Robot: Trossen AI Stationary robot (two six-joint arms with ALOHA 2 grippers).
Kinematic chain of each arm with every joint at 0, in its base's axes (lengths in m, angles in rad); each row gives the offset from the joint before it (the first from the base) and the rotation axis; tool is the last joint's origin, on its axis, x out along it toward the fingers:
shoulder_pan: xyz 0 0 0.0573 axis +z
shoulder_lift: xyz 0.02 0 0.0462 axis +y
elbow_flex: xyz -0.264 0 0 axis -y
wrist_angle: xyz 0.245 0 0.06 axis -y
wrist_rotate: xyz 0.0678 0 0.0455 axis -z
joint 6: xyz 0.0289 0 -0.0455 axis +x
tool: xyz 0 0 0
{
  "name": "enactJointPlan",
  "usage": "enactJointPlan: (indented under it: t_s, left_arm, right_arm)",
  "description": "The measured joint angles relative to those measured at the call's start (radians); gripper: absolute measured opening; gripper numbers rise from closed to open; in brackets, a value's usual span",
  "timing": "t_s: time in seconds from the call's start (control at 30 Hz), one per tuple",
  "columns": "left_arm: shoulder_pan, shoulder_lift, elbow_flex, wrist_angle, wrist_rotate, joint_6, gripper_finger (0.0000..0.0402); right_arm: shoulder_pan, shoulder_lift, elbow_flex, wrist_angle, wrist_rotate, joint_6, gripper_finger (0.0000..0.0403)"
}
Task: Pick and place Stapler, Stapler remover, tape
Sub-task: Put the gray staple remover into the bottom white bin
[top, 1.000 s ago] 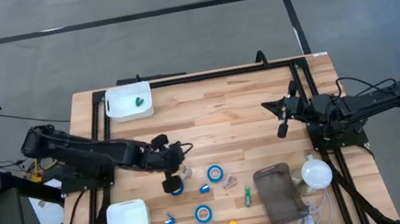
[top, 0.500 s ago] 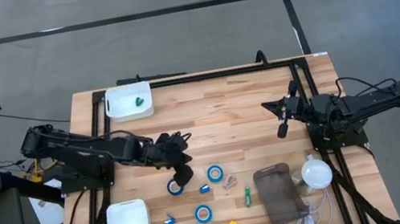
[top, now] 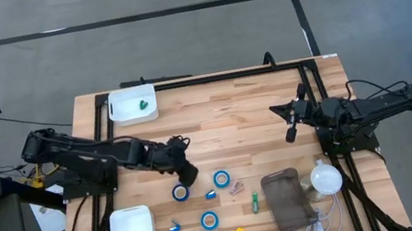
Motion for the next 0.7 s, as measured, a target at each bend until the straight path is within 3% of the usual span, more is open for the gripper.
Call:
enactJointPlan:
  t_s: [0.27,0.5,0.7]
  left_arm:
    - [0.001,0.002,-0.086,0.003,0.102,-0.128,0.0133]
    - [0.001,0.002,-0.137,0.007,0.101,-0.138,0.013]
    - [0.001,0.001,-0.191,0.051,0.086,-0.165,0.0154]
  right_arm:
    - [0.0,0.0,0.0,-0.016,0.0,0.0,0.0]
    - [0.0,0.0,0.0,-0.016,0.0,0.0,0.0]
    - [0.0,0.0,0.0,-0.016,0.0,0.0,0.0]
